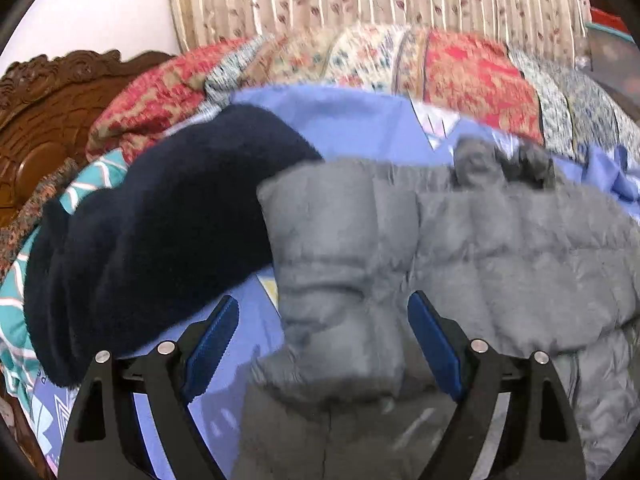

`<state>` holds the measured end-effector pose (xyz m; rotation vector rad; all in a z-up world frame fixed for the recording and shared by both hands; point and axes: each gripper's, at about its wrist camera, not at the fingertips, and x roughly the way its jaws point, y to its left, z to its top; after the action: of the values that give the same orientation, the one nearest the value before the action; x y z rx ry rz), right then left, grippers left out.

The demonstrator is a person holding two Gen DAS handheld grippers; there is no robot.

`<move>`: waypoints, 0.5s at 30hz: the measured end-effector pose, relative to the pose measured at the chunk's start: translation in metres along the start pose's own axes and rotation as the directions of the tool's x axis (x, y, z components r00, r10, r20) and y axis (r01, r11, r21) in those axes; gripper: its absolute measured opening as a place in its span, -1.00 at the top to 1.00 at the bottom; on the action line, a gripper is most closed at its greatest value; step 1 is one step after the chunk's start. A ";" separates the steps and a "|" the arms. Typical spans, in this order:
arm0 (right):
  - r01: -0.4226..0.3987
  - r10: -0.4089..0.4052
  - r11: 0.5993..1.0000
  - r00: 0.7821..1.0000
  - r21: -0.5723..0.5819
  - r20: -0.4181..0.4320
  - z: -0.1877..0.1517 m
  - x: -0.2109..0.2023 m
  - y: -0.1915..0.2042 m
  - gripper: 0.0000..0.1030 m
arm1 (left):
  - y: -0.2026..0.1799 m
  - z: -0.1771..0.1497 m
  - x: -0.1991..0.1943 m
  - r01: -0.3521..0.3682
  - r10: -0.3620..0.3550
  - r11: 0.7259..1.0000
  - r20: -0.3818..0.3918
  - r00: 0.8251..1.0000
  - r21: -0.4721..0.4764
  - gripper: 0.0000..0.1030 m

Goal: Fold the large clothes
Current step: 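Grasp the grey jacket's hem with the right gripper and fold it toward the collar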

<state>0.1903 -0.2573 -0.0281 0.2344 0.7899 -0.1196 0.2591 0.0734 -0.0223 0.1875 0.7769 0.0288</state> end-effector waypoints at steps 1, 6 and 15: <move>-0.009 0.009 1.000 0.999 0.002 -0.035 -0.003 0.008 0.002 0.14 | -0.002 -0.004 0.005 -0.013 0.013 1.000 -0.019 1.000 0.009 -0.97; 0.011 0.003 0.997 0.986 0.081 -0.167 -0.021 0.050 -0.010 0.16 | -0.001 -0.029 0.038 -0.032 0.030 0.999 -0.117 0.993 -0.010 -0.97; 0.050 -0.047 0.998 0.993 0.030 -0.105 -0.030 0.053 -0.005 0.15 | -0.005 -0.038 0.038 -0.044 0.043 0.999 -0.096 0.994 -0.008 -0.98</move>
<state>0.2056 -0.2559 -0.0876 0.2539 0.8979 -0.1674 0.2592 0.0782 -0.0760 0.1943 0.8685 0.0831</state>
